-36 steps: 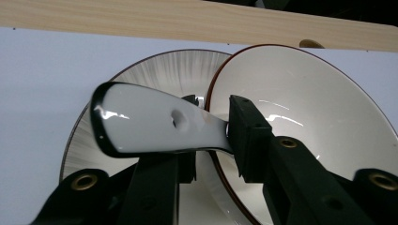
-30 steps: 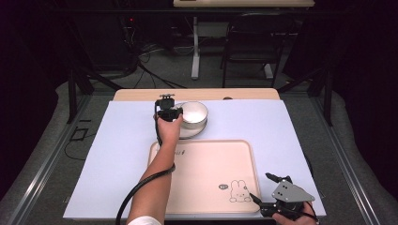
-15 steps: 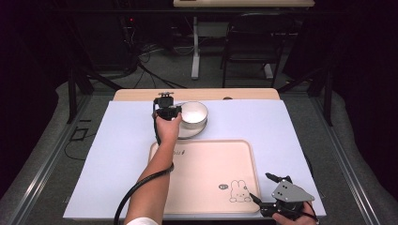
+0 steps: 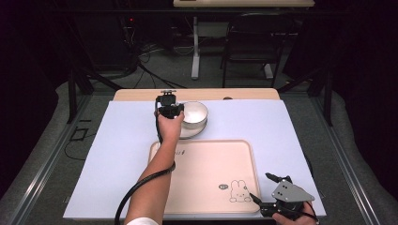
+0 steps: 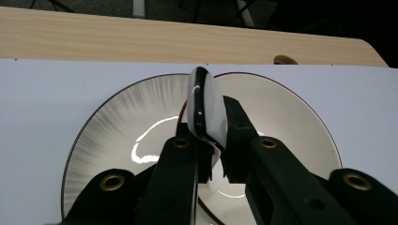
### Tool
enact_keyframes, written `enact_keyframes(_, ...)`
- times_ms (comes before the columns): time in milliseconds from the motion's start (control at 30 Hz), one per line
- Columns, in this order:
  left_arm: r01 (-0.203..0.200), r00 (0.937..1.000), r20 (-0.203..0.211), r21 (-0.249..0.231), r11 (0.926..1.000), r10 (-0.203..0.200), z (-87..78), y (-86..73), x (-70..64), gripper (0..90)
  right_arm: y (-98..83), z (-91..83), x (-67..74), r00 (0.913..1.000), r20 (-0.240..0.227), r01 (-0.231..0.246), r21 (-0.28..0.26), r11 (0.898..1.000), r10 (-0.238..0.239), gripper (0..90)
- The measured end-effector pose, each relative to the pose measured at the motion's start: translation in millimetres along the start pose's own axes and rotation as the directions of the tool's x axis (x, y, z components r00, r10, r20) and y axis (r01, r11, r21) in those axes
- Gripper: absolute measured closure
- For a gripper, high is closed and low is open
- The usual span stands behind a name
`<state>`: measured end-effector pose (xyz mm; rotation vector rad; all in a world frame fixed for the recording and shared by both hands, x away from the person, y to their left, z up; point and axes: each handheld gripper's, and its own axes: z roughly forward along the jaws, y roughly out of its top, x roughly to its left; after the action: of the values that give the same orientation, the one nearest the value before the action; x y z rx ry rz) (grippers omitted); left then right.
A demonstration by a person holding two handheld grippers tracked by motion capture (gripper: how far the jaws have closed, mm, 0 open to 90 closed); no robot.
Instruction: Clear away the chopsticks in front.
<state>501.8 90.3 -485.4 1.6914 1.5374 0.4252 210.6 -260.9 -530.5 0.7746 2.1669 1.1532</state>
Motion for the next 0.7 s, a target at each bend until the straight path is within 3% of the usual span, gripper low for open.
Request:
enact_keyframes(267, -0.004, 1.0000, 0.008, 0.001, 1.0000, 0.004, -2.2, 1.8, -1.5, 84.6, 0.1, 0.0, 0.2, 1.0000, 0.000, 0.001, 0.000, 1.000, -0.001, 17.0)
enact_keyframes(700, -0.025, 0.9996, 0.015, -0.025, 0.9994, 0.025, -18.8, 11.8, -4.0, 84.7, 0.2, 0.1, 0.4, 1.0000, 0.001, 0.000, 0.000, 1.000, 0.000, 17.0)
